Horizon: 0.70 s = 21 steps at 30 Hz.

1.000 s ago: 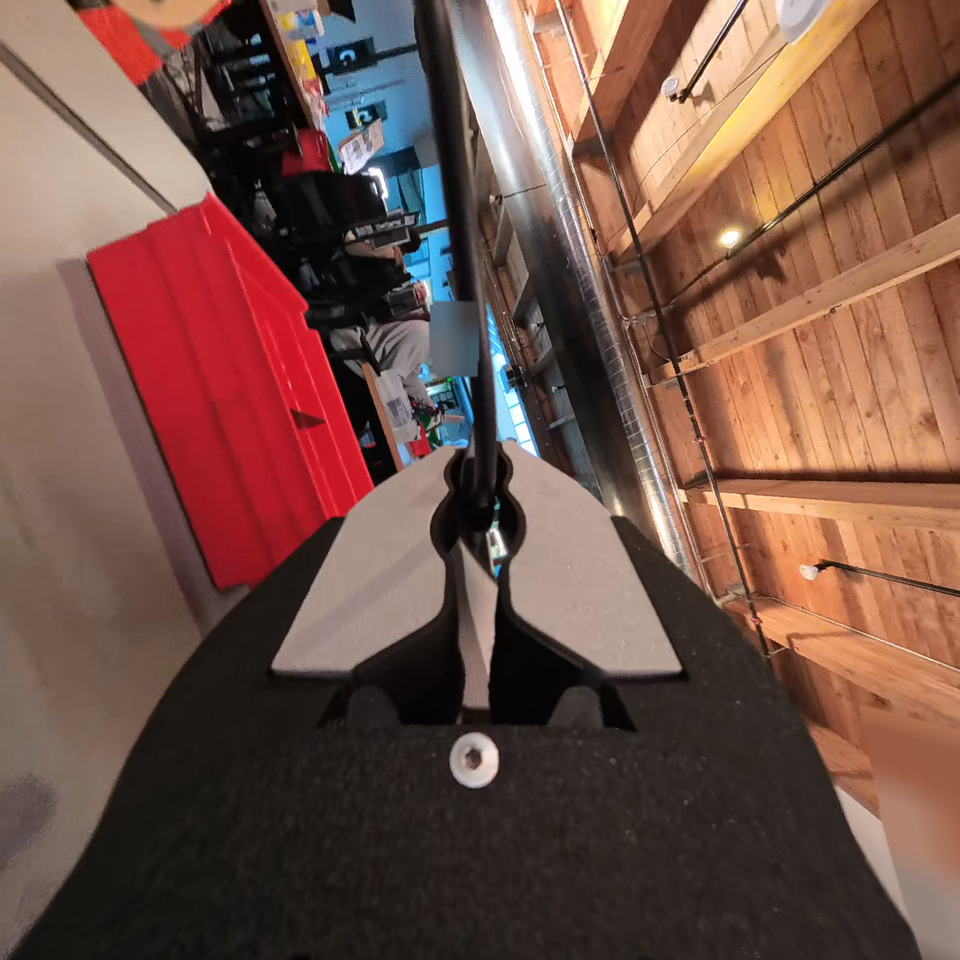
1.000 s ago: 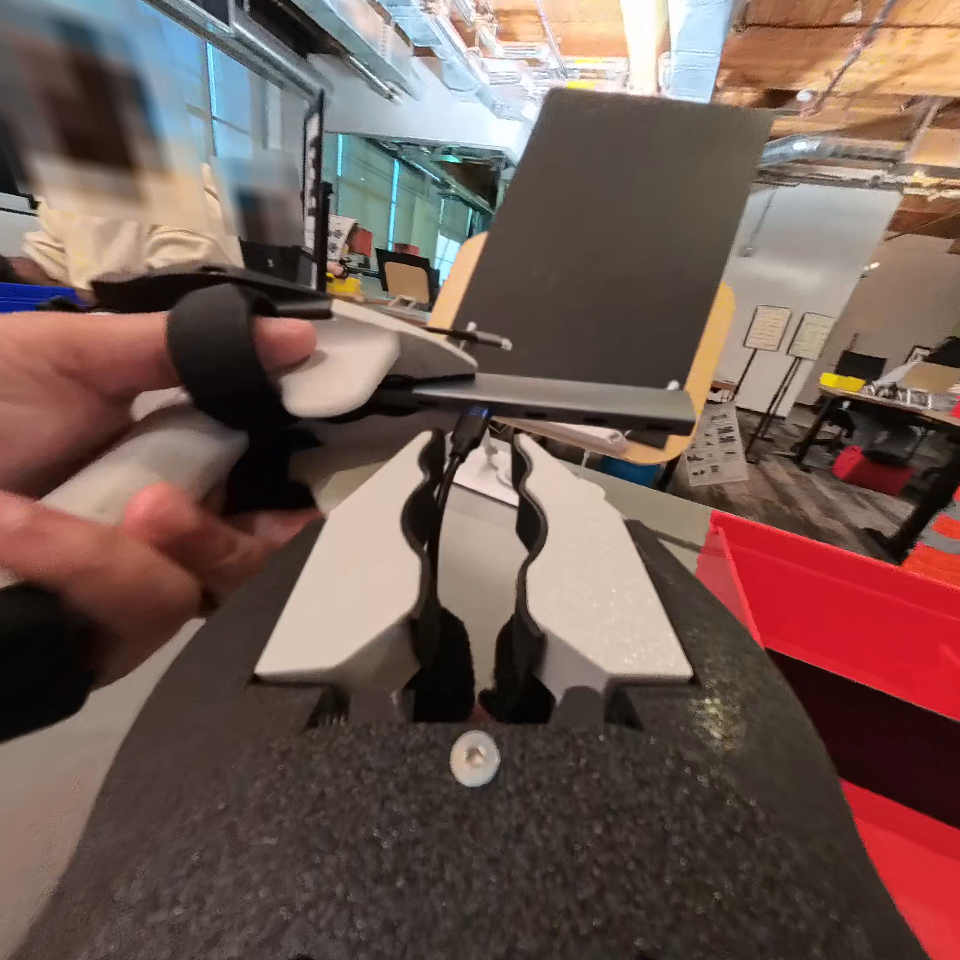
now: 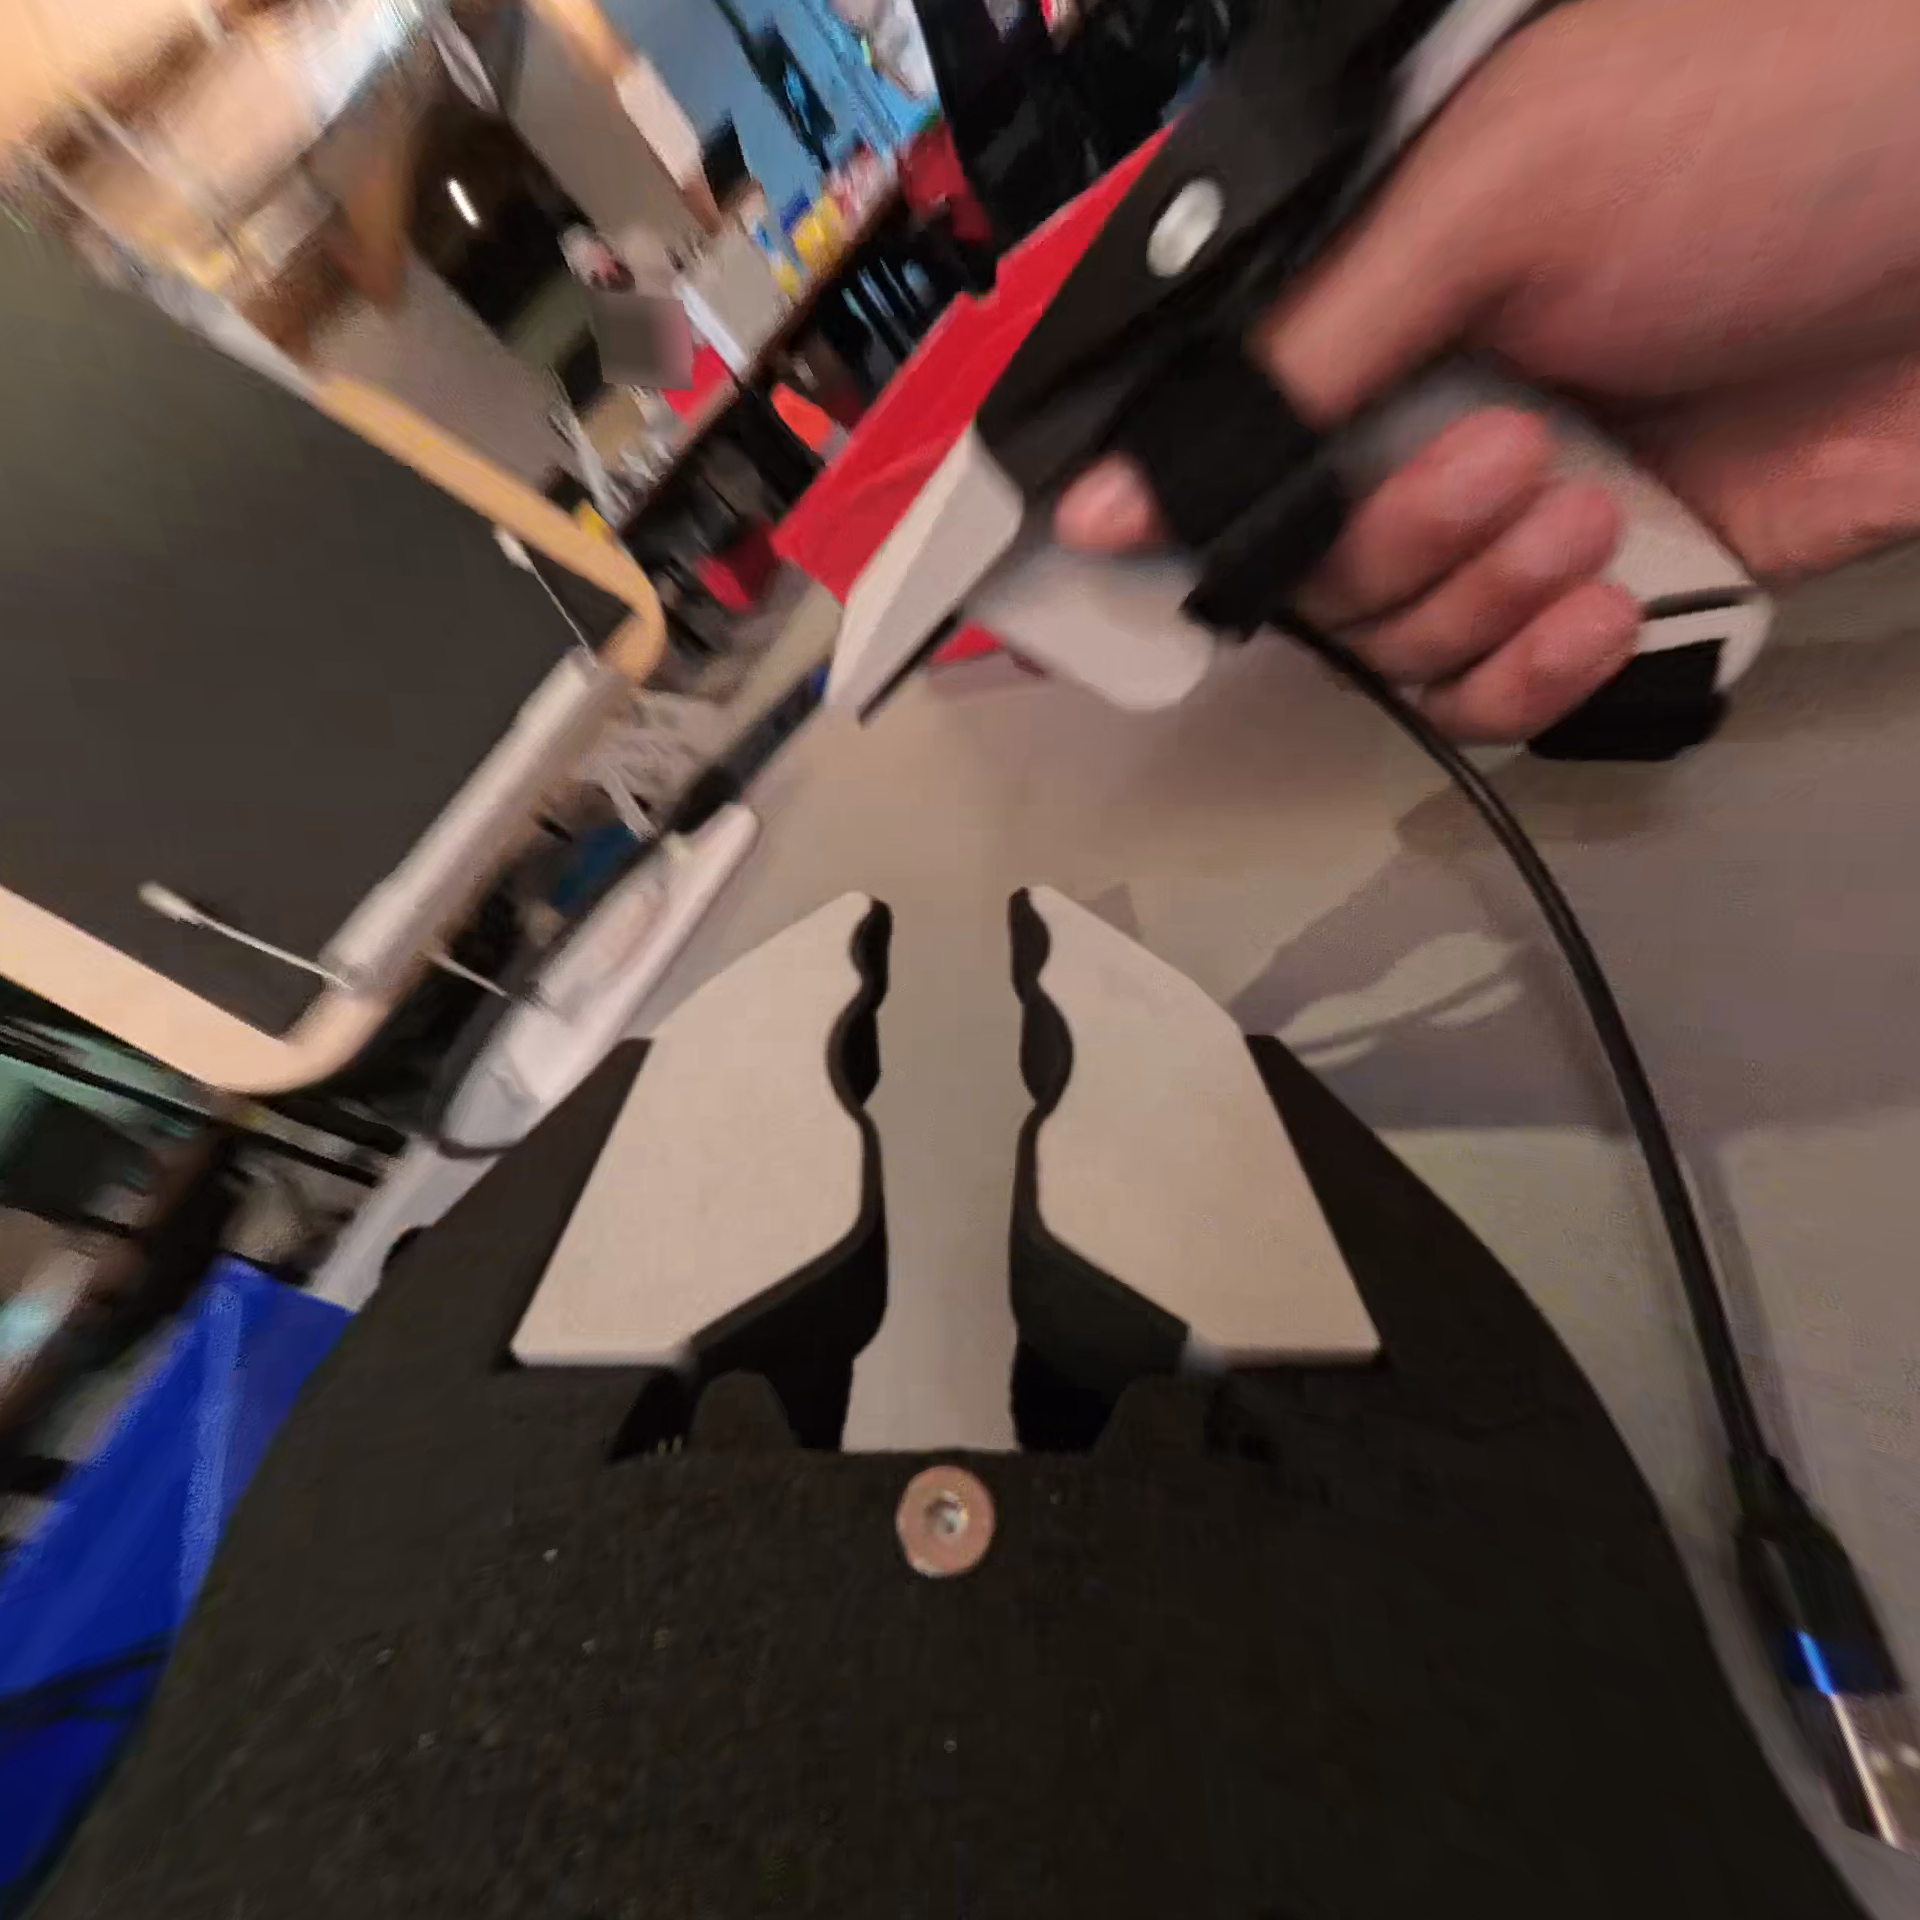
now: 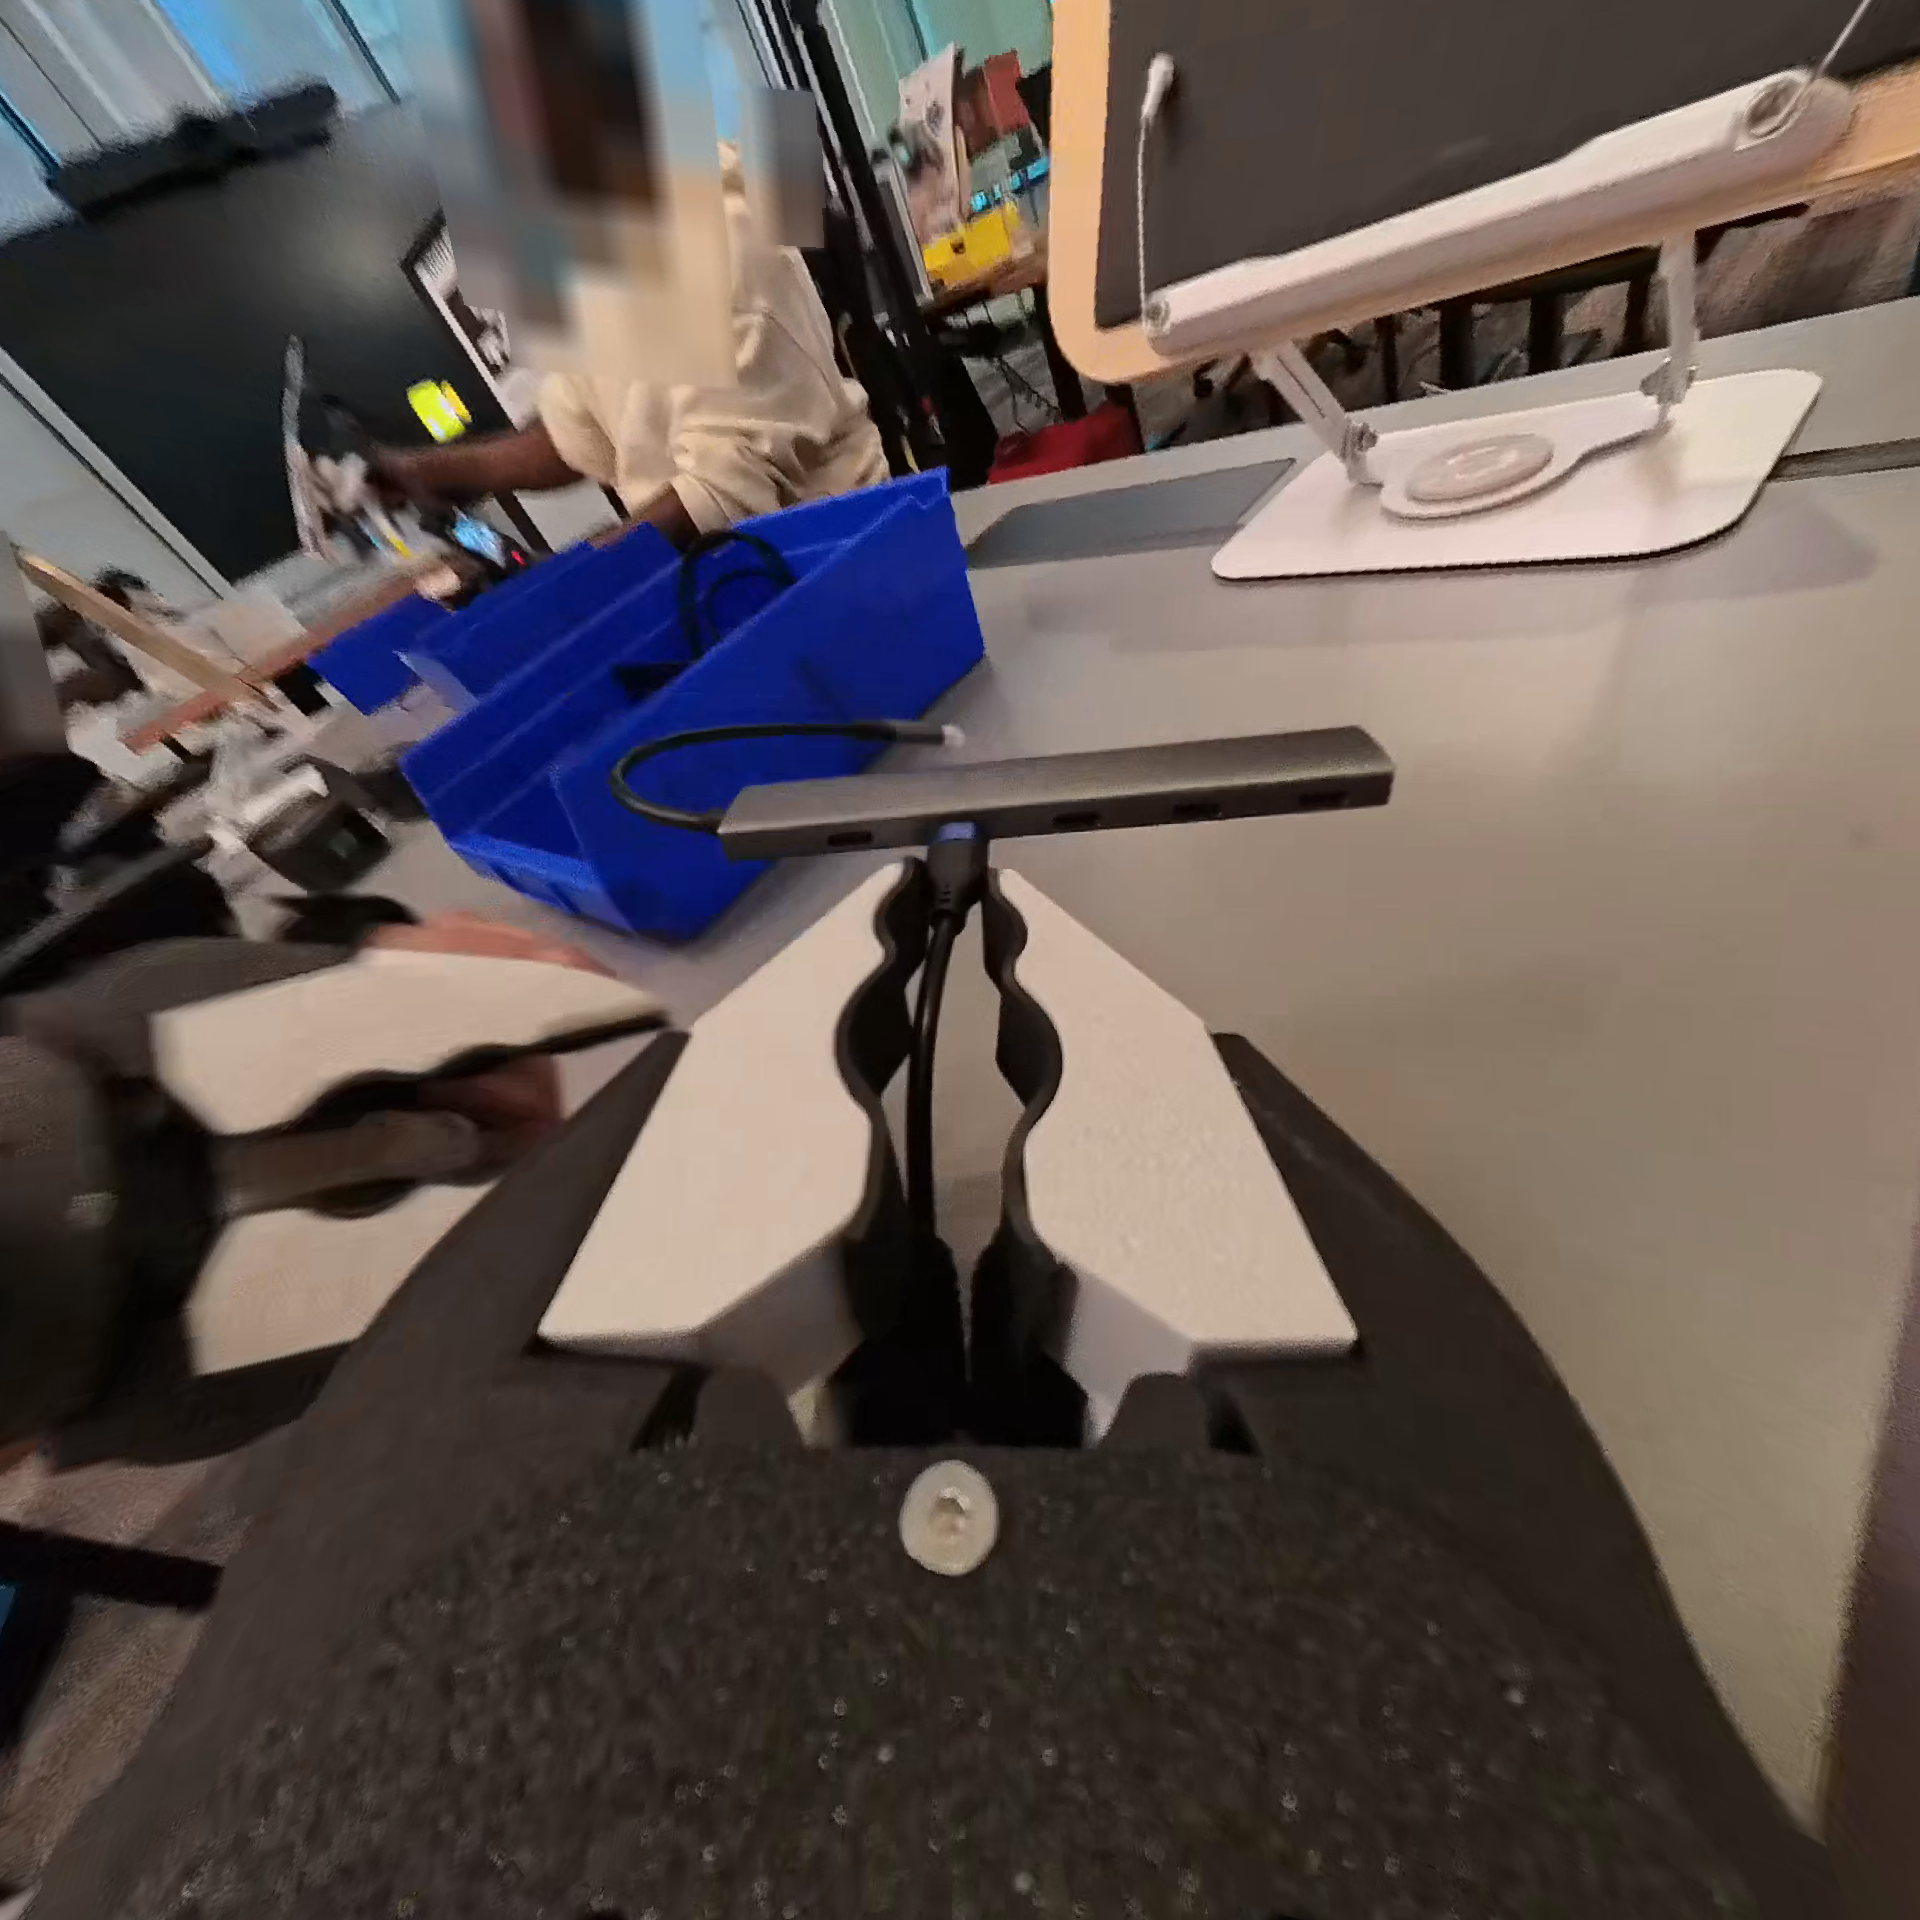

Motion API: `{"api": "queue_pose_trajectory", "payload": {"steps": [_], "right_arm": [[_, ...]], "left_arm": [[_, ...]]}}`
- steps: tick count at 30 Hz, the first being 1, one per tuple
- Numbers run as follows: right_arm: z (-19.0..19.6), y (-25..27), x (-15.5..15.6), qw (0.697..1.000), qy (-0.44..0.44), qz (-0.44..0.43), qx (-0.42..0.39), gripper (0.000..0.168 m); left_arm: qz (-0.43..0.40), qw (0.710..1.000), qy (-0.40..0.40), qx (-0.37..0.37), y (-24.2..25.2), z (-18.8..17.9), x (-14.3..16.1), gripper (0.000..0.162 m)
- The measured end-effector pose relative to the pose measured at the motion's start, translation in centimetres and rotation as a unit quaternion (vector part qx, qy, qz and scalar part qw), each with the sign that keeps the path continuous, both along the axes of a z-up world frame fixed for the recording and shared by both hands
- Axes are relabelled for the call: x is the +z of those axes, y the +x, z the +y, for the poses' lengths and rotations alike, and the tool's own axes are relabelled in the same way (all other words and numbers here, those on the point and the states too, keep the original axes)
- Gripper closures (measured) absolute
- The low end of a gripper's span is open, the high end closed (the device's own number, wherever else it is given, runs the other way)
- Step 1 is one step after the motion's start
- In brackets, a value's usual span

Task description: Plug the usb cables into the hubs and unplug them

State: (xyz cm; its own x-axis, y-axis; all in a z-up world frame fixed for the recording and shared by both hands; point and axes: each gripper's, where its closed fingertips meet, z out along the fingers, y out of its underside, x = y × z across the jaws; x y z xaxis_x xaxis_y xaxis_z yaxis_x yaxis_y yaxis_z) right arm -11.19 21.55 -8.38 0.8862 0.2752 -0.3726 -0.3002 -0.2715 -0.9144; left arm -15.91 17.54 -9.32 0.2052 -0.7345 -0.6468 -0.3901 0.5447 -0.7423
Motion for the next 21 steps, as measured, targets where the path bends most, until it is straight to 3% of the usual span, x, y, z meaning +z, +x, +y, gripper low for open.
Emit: {"api": "queue_pose_trajectory", "payload": {"steps": [2,5,7,11,14,21], "right_arm": [[-0.1,-0.4,-0.8,0.998,-0.014,-0.05,0.018,0.161],[-0.6,-2.0,-1.5,0.993,-0.036,-0.089,0.065,0.16],[-1.0,-3.1,-1.4,0.992,-0.047,-0.074,0.096,0.161],[-2.4,-5.7,-1.4,0.98,-0.072,-0.055,0.175,0.16],[-2.8,-6.5,-1.5,0.976,-0.069,-0.074,0.195,0.16],[-2.2,-6.6,-0.5,0.981,-0.001,-0.098,0.165,0.155]], "left_arm": [[0.0,0.998,0.067,0.004,0.0,-0.9,1.5,0.144],[0.088,0.985,0.144,0.041,-0.3,0.7,1.4,0.113],[0.136,0.968,0.203,0.058,-1.1,2.2,0.8,0.111],[0.163,0.944,0.28,0.059,-1.9,3.4,-0.2,0.124],[0.15,0.928,0.337,0.055,-1.8,2.9,0.2,0.149],[0.141,0.933,0.321,0.078,-2.0,3.3,1.0,0.152]]}}
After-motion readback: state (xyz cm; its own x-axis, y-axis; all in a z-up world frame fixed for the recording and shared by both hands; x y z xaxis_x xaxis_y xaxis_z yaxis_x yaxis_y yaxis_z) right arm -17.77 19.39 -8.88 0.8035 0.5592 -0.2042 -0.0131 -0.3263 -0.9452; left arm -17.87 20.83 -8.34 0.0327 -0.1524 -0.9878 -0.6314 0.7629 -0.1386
